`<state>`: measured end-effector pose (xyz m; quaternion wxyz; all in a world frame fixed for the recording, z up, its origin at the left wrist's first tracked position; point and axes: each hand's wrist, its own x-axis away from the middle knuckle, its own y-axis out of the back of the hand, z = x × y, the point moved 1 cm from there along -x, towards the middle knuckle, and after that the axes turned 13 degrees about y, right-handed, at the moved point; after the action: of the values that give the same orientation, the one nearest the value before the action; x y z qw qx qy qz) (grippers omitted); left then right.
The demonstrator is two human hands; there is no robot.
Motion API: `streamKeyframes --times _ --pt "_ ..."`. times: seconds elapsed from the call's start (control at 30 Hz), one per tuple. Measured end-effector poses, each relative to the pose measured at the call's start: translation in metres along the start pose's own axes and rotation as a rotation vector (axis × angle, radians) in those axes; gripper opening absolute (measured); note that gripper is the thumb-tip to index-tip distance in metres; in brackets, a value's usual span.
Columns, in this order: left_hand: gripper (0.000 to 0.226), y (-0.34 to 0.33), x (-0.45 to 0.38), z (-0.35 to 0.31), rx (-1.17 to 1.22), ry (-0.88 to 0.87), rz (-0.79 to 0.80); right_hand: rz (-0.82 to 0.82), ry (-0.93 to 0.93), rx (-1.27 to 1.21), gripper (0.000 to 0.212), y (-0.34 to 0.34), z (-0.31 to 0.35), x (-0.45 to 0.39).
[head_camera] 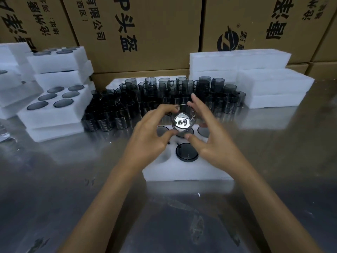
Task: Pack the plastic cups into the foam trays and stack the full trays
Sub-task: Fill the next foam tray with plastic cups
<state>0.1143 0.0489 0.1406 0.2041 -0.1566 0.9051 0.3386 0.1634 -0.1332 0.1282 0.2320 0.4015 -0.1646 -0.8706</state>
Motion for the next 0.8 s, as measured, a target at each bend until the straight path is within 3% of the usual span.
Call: streamKeyframes --times 0.1,0.23,0.33,0.43,0.63,0.8 --pt "0.057 -0.003 0.002 -0.005 0.003 -0.029 0.048 -0.059 0.032 0.085 0.079 -0.003 -0.004 0.000" --pt "0.058 0.005 0.000 -0.009 0.372 0.046 0.150 -0.093 0.085 0.173 0.069 -0.009 -0.003 0.000" --pt "0.046 0.017 -0.002 -0.002 0.587 0.200 0.123 -0.068 0.077 0.173 0.068 -0.019 0.000 0.002" --pt "0.029 0.033 -0.007 0.011 0.464 0.280 0.119 0.006 0.046 0.186 0.069 -0.030 0.007 0.004" --pt "0.022 0.046 -0.011 0.033 0.302 0.397 0.244 0.131 0.053 0.354 0.070 -0.045 0.019 0.007" --pt "0.015 0.046 -0.010 0.038 0.255 0.461 0.258 0.148 0.055 0.418 0.073 -0.047 0.019 0.008"
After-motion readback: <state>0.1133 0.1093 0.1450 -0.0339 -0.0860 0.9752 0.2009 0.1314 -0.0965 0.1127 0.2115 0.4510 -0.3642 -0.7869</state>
